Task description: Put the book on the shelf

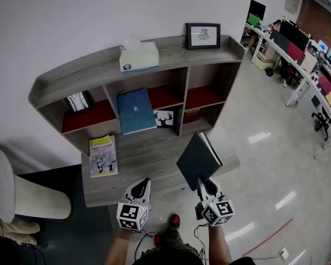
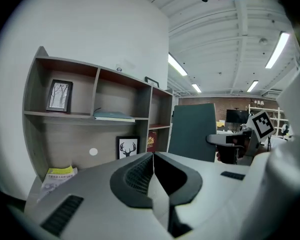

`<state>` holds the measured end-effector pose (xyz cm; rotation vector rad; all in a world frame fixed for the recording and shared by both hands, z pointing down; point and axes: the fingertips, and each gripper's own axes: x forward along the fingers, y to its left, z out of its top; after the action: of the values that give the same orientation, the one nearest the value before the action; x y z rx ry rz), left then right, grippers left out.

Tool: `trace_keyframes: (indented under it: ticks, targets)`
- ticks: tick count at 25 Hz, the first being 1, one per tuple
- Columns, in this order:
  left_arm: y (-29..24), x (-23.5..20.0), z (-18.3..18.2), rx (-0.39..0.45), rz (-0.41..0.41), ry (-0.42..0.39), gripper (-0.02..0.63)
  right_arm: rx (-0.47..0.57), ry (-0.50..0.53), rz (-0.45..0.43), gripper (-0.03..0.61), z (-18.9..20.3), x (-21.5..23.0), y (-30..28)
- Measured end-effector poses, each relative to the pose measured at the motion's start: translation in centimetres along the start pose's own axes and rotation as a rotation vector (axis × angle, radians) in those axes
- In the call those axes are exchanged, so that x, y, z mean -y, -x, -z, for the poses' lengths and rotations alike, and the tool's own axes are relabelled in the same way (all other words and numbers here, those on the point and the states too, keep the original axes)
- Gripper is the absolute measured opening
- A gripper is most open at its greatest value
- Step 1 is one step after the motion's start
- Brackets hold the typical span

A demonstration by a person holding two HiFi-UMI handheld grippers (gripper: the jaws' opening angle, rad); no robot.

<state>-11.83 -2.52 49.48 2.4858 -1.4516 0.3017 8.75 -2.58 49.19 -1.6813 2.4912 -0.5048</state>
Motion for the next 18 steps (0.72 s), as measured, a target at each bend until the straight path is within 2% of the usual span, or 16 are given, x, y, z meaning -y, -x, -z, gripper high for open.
trace_keyframes:
  ticks: [7, 18]
  targets:
    - [-2.8, 0.2, -3.3, 0.043, 0.019, -0.025, 0.012, 0.065, 0.074, 0.015, 0.071, -4.6, 0.9, -1.0]
    - [-6.6, 2.4, -7.7, 0.116, 0.043, -0.063, 0.012, 0.129, 0.138, -0.003, 0.071, -9.1, 2.9, -2.4]
